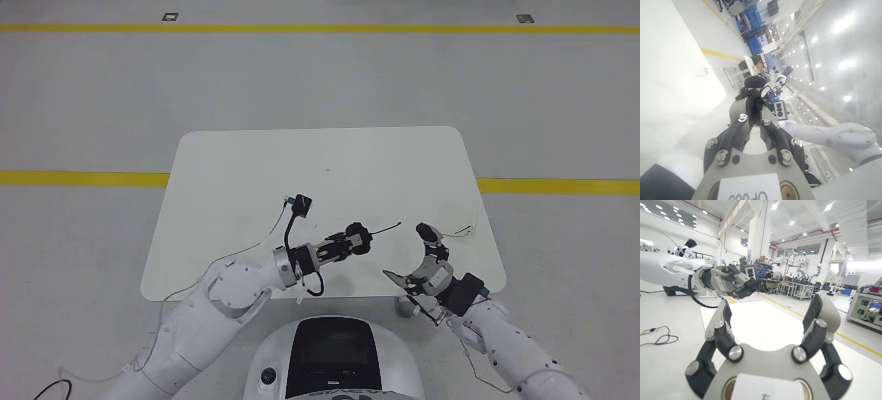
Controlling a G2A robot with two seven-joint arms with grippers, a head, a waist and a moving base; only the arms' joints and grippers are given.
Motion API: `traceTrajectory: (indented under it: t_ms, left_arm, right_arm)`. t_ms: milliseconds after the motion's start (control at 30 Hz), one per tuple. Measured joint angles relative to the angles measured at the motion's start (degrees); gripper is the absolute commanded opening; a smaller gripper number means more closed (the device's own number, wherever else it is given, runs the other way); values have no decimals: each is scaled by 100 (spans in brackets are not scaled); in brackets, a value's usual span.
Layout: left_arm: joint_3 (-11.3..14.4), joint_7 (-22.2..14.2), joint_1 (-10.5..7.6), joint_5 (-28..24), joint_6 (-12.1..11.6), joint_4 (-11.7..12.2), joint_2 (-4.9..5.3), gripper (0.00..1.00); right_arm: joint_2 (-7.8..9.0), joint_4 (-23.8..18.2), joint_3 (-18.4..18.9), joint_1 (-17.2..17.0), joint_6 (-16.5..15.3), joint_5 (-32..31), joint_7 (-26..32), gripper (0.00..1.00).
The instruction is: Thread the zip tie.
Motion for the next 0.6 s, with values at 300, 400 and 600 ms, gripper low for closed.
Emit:
traceTrajectory:
  t_ms: [300,400,600]
  left_arm:
    - [-59,-189,-42,-188,-95,-1,12,0]
    - [-13,-220,-24,-523,11,11,-9,0]
    - [27,-932,-121,-2148,252,268,-55,0]
  right_arm:
    - [18,-51,71,-43,-19,-143,107,100]
    - [2,-110,80,-26,126,-183,131,100]
    - [-81,64,8,102,771,-570,-194,100]
